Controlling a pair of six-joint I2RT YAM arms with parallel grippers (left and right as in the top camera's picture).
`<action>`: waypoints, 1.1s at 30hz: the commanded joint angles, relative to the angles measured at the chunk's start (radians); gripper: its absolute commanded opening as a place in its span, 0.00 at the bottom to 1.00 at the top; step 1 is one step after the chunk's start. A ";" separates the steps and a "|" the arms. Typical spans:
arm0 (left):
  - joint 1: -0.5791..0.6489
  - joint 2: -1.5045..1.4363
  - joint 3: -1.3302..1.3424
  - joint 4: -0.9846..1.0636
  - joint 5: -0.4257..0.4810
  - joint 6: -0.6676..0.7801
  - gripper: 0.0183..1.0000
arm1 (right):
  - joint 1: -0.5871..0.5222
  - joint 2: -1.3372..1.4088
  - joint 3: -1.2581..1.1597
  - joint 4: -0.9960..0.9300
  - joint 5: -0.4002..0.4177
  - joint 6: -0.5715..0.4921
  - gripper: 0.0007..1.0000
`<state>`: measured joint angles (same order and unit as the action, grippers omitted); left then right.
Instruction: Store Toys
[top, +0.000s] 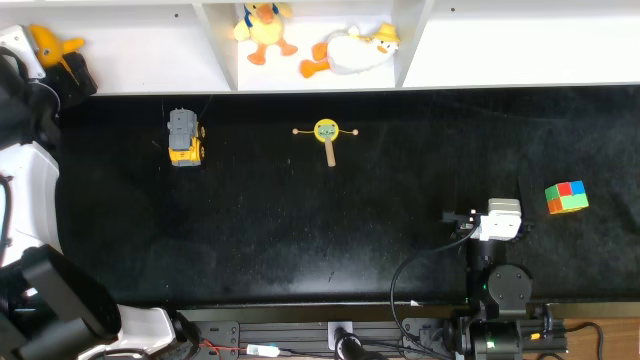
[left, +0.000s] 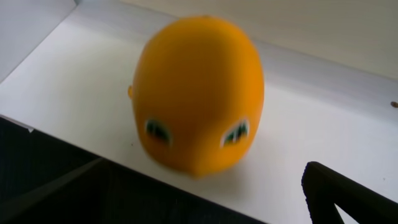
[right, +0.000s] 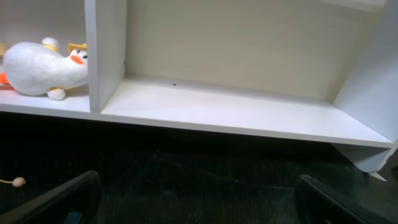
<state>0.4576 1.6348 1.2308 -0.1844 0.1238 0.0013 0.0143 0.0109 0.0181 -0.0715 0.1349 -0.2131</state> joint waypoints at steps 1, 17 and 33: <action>-0.007 -0.042 0.019 -0.040 0.005 0.002 1.00 | -0.002 -0.006 -0.013 0.006 -0.005 0.003 1.00; -0.144 -0.581 -0.529 -0.085 -0.036 -0.068 1.00 | -0.002 -0.006 -0.013 0.006 -0.005 0.003 0.99; -0.409 -0.419 -0.648 0.061 -0.045 -0.097 1.00 | -0.002 -0.006 -0.013 0.006 -0.005 0.003 0.99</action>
<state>0.0696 1.1774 0.5781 -0.1474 0.0921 -0.1123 0.0143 0.0109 0.0181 -0.0719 0.1345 -0.2138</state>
